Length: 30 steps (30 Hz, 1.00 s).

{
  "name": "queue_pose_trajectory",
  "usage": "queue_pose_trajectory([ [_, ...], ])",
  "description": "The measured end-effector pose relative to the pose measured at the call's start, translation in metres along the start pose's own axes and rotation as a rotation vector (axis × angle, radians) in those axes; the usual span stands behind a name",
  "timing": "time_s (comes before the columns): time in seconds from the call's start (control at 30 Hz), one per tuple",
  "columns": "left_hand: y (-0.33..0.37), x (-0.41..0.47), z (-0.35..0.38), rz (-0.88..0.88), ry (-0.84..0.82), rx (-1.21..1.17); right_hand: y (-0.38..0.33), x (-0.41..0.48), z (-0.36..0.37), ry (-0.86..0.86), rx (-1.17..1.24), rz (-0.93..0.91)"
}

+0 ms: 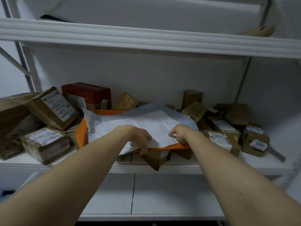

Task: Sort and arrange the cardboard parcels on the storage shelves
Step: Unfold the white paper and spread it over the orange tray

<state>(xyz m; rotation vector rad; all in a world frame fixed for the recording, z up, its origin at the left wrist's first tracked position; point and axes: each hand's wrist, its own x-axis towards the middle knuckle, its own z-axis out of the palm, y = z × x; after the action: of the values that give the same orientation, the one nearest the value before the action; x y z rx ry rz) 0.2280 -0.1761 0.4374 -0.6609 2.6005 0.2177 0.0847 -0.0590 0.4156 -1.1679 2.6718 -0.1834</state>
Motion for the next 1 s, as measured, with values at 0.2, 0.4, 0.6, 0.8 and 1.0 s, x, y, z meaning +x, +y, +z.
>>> queue_pose_trajectory([
  [0.2, -0.008, -0.014, 0.001, -0.018, 0.067, -0.106, -0.005, 0.003, 0.003, 0.081, -0.099, 0.052],
  [0.4, -0.018, -0.028, 0.006, -0.143, 0.249, 0.133, -0.01, -0.009, 0.004, 0.061, -0.015, -0.016],
  [0.6, -0.027, -0.046, -0.004, -0.449, 0.364, 0.32, -0.031, -0.023, -0.006, -0.143, 0.277, -0.142],
  [0.8, -0.028, -0.077, -0.029, -0.484, 0.693, 0.034, -0.044, -0.024, 0.003, 0.122, 0.089, -0.23],
  [1.0, -0.058, -0.083, -0.023, -0.149, 1.03, 0.388, -0.062, -0.032, 0.006, 0.201, 0.097, -0.254],
])
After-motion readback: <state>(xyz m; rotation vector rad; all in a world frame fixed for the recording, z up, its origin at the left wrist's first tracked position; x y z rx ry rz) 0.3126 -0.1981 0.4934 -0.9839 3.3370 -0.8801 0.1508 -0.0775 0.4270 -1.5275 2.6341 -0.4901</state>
